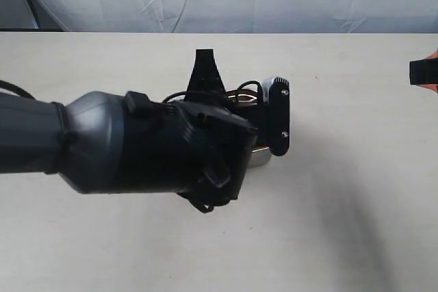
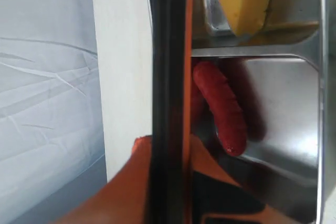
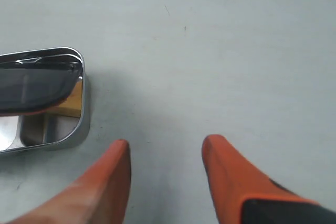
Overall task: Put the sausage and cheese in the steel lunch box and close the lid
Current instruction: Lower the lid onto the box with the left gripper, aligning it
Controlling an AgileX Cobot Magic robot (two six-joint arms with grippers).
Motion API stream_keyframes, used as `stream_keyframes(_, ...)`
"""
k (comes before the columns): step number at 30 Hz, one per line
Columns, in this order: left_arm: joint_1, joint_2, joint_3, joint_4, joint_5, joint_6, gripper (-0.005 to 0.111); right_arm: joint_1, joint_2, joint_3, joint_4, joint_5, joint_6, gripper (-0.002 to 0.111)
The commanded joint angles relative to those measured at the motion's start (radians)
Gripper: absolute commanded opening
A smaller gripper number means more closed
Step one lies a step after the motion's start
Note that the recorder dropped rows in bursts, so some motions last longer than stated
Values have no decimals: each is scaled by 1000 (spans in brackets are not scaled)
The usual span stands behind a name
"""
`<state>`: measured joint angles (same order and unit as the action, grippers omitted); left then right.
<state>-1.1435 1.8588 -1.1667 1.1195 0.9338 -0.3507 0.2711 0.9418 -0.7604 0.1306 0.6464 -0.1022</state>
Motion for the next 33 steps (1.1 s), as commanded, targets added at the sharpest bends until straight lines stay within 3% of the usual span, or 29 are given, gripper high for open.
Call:
stream_keyframes(1, -32, 32, 0, -70, -8, -12, 0, -2, -10, -3, -2, -3, 1, 45)
stream_keyframes(10, -35, 61, 0, -299, -15, -8, 0, -2, -10, -3, 9, -1, 1, 45)
stream_keyframes(12, -35, 61, 0, -340, -17, -6, 4, -2, -10, -3, 17, -1, 1, 45)
stream_keyframes(23, -35, 61, 0, -449, -17, 57, 54, -2, -10, -3, 31, 5, 1, 45)
stream_keyframes(33, -35, 61, 0, -297, 26, 10, 53, -2, -10, -3, 35, 19, 1, 45)
